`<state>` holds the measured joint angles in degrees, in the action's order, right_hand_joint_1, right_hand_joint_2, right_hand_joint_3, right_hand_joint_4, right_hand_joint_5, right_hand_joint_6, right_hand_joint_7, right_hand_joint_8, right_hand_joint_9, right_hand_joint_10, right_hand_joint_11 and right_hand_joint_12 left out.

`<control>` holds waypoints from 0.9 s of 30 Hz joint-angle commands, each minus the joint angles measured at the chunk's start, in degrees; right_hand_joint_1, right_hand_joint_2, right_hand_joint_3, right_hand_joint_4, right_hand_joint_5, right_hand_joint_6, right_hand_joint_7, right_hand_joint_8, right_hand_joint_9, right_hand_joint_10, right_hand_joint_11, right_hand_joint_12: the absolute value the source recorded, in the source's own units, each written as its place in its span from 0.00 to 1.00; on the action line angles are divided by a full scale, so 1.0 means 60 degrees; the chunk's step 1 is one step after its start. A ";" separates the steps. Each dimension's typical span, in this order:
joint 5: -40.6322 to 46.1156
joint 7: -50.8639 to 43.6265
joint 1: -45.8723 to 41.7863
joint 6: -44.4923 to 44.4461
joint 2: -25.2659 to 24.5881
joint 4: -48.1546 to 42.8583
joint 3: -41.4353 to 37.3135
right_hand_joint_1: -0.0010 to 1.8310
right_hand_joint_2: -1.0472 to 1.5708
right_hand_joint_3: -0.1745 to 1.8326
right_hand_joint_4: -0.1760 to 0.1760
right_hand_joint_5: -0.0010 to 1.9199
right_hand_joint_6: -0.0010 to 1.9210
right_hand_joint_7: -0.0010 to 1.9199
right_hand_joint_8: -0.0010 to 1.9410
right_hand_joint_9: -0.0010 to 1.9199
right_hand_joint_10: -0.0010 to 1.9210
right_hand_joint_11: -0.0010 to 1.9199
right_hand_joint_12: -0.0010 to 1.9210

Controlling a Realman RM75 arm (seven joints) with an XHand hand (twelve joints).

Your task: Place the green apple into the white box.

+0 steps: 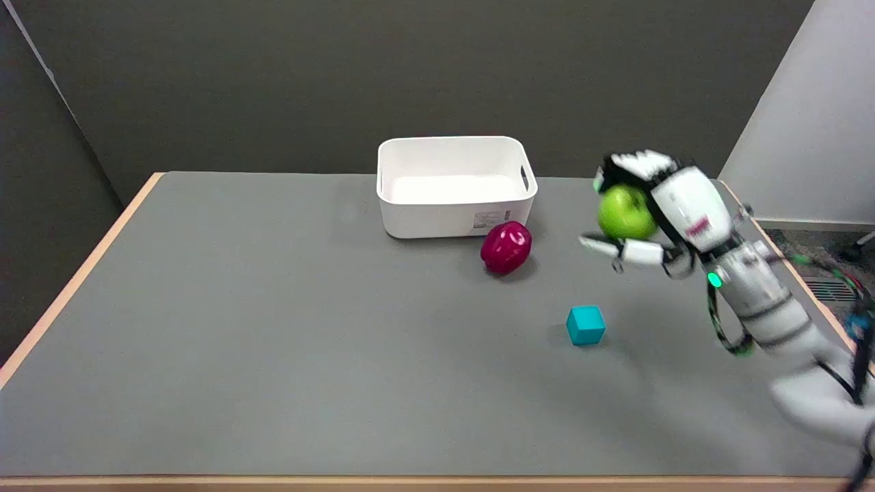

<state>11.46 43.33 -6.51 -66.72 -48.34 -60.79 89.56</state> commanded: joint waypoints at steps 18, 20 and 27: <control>-0.0482 -0.0049 0.9753 0.4749 -0.3395 0.5510 0.4897 0.64 0.83 0.21 0.29 0.31 0.81 0.45 0.67 0.38 0.65 0.31 0.87; -0.0482 -0.0055 0.9786 0.5415 -0.3555 0.5704 0.4897 0.64 0.84 0.21 0.28 0.31 0.81 0.45 0.67 0.38 0.64 0.31 0.86; -0.0496 -0.0073 0.9842 0.6541 -0.3760 0.6286 0.4964 0.64 0.83 0.22 0.27 0.31 0.82 0.45 0.66 0.37 0.64 0.30 0.86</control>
<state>9.14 43.22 41.52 -43.44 -62.69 -37.37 113.93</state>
